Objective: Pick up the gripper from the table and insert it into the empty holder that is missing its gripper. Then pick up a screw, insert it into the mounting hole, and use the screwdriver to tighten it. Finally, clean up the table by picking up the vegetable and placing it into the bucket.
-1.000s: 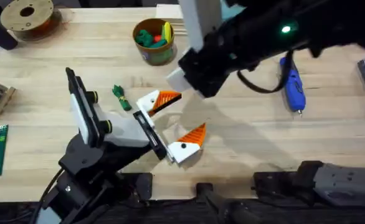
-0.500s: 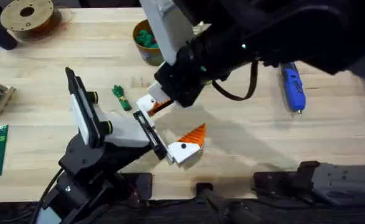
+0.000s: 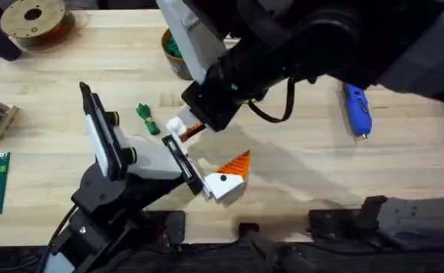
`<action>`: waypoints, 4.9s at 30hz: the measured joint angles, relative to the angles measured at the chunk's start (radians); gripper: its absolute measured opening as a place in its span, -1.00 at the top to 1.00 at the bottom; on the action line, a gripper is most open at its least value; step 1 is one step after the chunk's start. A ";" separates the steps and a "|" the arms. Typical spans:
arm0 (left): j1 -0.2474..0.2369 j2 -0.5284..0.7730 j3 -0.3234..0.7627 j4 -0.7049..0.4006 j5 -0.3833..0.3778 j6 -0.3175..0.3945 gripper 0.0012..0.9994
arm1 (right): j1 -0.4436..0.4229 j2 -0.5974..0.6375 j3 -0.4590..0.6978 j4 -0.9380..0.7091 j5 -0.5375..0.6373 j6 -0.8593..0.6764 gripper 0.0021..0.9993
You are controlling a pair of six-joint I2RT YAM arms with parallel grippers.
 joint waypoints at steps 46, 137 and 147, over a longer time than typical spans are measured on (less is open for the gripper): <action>0.000 0.000 0.000 0.000 0.000 0.000 -0.97 | 0.001 0.018 0.000 0.026 -0.030 0.000 0.99; 0.000 0.005 0.000 0.000 -0.001 -0.007 -0.97 | -0.034 0.199 0.224 -0.229 -0.021 -0.015 -0.88; 0.000 0.005 0.000 0.000 0.000 -0.003 -0.97 | -0.110 0.124 0.223 -0.285 -0.041 -0.031 -0.90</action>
